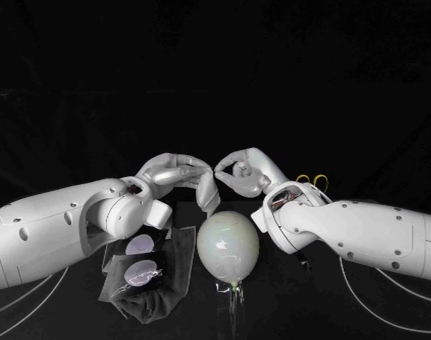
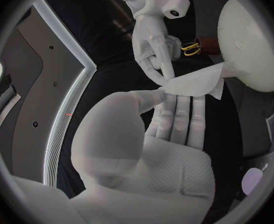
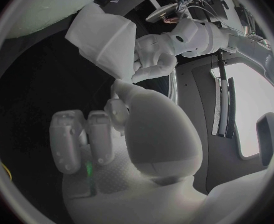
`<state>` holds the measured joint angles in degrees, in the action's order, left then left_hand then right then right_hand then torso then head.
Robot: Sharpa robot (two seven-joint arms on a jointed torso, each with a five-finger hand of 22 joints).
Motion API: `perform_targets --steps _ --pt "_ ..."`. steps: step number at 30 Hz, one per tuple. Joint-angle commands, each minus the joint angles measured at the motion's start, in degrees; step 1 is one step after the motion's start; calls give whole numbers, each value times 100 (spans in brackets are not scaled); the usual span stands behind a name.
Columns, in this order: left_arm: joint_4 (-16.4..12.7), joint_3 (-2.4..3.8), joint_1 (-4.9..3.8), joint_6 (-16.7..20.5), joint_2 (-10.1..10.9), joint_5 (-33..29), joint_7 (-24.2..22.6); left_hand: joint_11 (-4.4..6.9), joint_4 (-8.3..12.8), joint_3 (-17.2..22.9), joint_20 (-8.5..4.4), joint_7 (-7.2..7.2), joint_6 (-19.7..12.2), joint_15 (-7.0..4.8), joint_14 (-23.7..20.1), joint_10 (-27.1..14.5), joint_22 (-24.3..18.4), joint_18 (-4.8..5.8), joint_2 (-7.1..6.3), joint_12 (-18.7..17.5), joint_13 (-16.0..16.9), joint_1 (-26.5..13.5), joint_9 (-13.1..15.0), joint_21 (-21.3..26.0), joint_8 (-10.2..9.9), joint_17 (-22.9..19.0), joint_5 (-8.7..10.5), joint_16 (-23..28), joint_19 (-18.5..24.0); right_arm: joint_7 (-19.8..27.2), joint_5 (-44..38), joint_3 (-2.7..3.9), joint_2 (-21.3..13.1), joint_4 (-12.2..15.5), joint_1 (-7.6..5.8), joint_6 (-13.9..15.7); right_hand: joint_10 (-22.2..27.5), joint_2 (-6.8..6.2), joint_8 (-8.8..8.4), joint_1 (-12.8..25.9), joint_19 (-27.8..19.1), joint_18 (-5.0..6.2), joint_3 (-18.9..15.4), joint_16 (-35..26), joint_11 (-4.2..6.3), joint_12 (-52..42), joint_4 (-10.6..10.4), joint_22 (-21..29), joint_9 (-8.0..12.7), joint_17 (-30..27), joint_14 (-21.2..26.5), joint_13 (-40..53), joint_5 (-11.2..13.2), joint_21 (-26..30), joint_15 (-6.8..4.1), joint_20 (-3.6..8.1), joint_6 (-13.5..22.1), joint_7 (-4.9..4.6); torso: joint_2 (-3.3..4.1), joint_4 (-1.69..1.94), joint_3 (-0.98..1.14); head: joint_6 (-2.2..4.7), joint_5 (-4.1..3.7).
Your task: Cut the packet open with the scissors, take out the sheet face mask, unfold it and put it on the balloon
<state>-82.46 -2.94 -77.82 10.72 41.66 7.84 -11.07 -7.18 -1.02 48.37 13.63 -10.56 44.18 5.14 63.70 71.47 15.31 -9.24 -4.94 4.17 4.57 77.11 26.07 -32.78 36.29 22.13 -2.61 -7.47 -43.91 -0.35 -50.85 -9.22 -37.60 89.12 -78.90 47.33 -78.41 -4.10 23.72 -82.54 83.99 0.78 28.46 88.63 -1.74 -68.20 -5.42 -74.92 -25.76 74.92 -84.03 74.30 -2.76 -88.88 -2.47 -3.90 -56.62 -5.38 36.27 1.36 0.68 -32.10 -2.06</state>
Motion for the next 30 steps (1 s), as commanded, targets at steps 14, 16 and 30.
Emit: perform_targets --steps 14,16,30 --pt "-20 8 -10 -26 14 70 -88 9 -6 35 -14 -24 -16 13 32 36 10 -114 37 29 -4 41 1767 -21 27 7 -18 2 21 182 509 6 -97 75 1 -166 -26 -208 -179 1276 514 -36 -446 9 -34 122 -917 -1451 102 1336 -550 -67 -69 62 70 -25 363 -130 -1 3 0 10 7" --pt "-21 8 -10 -27 13 74 -88 9 -6 35 -14 -24 -16 13 32 36 10 -114 37 29 -4 41 1767 -21 27 7 -18 2 21 168 531 6 -84 70 1 -235 -11 -251 -222 1310 507 -33 -507 12 -39 129 -965 -1447 131 1341 -551 -67 -67 75 73 -36 384 -137 -1 4 0 14 2" --pt "-30 8 -10 -37 3 104 -95 9 -6 40 -15 -24 -20 13 33 36 12 -114 38 30 -3 40 1772 -26 33 7 -18 2 22 77 577 7 57 -5 1 -459 18 -315 -298 1289 497 -28 -610 28 -58 133 -1003 -1441 183 1363 -557 -60 -27 94 90 -59 406 -157 2 7 -2 10 -4"
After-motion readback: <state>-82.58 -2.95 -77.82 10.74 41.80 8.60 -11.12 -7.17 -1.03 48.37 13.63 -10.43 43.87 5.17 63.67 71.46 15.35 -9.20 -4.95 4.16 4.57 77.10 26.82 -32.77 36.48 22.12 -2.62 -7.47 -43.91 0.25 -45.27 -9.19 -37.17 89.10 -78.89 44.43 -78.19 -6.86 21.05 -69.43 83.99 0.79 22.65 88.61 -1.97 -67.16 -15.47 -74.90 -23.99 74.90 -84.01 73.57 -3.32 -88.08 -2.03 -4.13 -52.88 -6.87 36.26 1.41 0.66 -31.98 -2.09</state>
